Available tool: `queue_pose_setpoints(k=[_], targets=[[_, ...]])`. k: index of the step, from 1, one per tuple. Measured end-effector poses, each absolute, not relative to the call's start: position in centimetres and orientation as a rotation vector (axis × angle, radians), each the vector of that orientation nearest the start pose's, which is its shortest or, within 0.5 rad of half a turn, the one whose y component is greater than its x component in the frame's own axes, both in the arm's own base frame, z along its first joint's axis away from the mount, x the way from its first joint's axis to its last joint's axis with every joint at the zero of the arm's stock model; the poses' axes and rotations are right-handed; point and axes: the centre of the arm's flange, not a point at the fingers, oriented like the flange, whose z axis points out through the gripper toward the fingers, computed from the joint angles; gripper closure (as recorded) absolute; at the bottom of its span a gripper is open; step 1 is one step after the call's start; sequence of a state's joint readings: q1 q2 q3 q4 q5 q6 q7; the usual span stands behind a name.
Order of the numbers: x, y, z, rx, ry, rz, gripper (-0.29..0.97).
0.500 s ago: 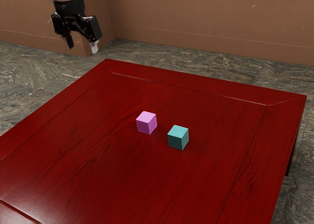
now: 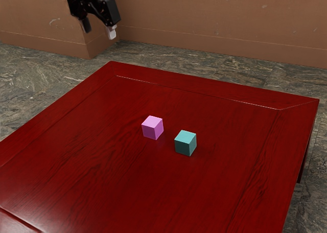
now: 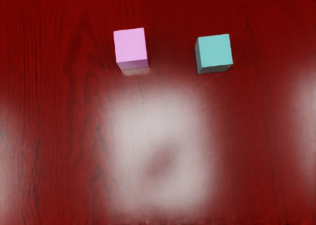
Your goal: Pick up the blue block with one arm, and put the blue block on the pink block with one arm
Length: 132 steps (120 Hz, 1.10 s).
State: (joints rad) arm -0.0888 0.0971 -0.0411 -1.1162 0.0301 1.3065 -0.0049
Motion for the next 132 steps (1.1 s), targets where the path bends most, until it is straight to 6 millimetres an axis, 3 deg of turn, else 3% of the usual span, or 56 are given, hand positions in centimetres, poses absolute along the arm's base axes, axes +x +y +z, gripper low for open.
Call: queue_pose_setpoints(k=[9,22,42,59,71,83,103,132], targets=[[55.3,-8.9,72.7,-3.111,0.244,-0.079,0.00],[58.4,-10.0,68.5,-3.111,0.267,-0.012,0.00],[60.3,-10.5,66.3,-3.113,0.276,-0.023,0.00],[60.8,-12.2,59.9,-3.107,0.325,0.063,0.00],[60.8,-13.1,54.3,-3.103,0.352,0.108,0.00],[60.7,-14.2,50.5,-3.105,0.384,0.094,0.00],[61.2,-15.7,48.7,-3.116,0.425,-0.008,0.00],[63.5,-17.2,45.6,-3.131,0.459,-0.092,0.00]])
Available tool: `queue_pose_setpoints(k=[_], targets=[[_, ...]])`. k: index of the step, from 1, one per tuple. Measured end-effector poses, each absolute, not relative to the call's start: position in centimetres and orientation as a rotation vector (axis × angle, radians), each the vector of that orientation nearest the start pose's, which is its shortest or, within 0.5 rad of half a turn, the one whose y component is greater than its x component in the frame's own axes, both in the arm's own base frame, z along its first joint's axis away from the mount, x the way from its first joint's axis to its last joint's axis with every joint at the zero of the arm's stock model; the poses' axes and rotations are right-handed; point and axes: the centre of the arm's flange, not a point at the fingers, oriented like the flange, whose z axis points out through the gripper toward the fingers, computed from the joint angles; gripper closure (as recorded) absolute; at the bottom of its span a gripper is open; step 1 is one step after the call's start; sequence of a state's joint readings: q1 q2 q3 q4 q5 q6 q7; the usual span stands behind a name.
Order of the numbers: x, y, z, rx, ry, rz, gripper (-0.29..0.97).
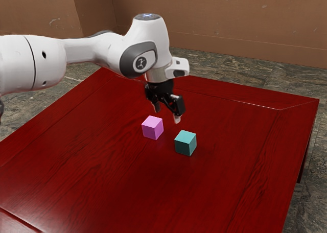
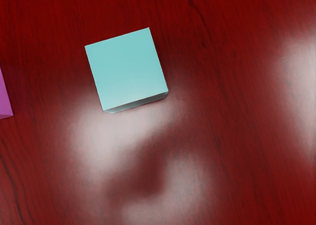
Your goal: Pick up the blue block with one arm, and put the blue block on the pink block with one arm
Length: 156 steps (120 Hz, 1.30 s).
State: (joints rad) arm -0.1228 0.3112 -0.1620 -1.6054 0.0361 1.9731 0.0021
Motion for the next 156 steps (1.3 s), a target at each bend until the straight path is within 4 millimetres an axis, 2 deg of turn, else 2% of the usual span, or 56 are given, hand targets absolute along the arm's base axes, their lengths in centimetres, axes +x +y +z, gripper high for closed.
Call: queue_pose_setpoints(k=[50,72,92,116,156], targets=[[66.2,-17.2,37.7,-3.154,0.445,-0.084,0.00],[67.3,-17.3,35.2,-3.166,0.438,-0.080,0.00],[68.6,-17.3,34.1,-3.174,0.430,-0.104,0.00],[69.2,-17.3,32.9,-3.178,0.423,-0.100,0.00],[71.9,-16.5,31.9,-3.186,0.389,-0.146,0.00]])
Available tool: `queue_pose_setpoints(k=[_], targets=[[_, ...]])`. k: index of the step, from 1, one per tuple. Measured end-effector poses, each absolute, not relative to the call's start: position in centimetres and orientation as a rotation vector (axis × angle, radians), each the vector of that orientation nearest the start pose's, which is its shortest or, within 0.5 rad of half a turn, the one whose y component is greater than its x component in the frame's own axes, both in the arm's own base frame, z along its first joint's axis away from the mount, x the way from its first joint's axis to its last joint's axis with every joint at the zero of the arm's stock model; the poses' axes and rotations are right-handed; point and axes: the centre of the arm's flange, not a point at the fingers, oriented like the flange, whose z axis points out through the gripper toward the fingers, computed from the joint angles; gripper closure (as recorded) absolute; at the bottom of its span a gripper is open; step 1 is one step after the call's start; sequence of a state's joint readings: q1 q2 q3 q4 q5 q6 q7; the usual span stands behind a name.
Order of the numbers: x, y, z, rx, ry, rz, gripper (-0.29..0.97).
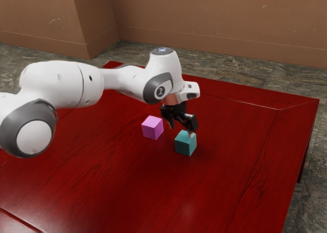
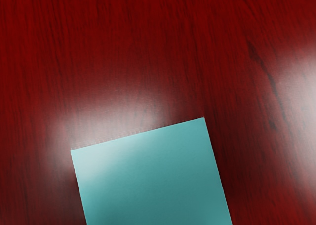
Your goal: Pick up the blue block with one arm, and put the blue block on the pink block with one arm
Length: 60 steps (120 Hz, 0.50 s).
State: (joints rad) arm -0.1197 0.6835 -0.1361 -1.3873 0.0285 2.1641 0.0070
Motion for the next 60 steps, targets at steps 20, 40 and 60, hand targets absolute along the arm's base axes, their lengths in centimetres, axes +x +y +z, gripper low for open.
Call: queue_pose_setpoints(k=[20,40,60], targets=[[72.2,-16.5,30.2,-3.192,0.385,-0.121,0.00],[72.1,-16.7,29.3,-3.201,0.382,-0.112,0.00],[72.1,-16.8,27.5,-3.206,0.378,-0.081,0.00]])
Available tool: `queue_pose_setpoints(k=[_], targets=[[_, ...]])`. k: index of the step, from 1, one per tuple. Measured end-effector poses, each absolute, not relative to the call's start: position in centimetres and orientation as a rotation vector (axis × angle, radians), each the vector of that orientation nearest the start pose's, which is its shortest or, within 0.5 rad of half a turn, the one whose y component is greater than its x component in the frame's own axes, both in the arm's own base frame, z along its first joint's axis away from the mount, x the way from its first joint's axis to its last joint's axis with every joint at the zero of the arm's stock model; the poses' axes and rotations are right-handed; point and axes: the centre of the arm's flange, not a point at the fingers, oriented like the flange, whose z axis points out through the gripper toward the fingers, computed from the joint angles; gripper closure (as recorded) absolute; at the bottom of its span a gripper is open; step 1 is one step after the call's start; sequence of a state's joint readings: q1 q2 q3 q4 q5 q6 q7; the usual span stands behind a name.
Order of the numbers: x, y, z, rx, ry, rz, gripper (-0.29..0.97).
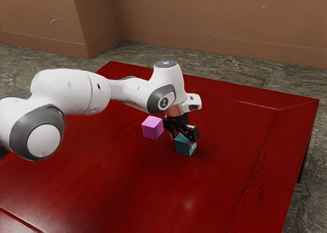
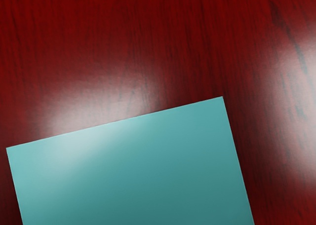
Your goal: Pick up the blue block with one arm, and put the blue block on the pink block with one arm
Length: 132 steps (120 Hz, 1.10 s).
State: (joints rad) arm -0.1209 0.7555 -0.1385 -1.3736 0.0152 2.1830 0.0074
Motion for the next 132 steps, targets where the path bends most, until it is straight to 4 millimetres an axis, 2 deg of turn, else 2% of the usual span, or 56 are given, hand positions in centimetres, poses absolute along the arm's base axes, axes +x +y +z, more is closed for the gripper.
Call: queue_pose_setpoints(k=[12,44,97,112,132], targets=[[72.1,-16.9,26.8,-3.209,0.378,-0.083,0.00],[72.2,-17.0,26.7,-3.215,0.373,-0.106,0.02],[72.2,-17.0,27.2,-3.217,0.363,-0.117,0.33],[72.2,-16.9,28.7,-3.210,0.357,-0.129,0.36],[71.5,-16.6,33.5,-3.197,0.348,-0.151,0.39]])
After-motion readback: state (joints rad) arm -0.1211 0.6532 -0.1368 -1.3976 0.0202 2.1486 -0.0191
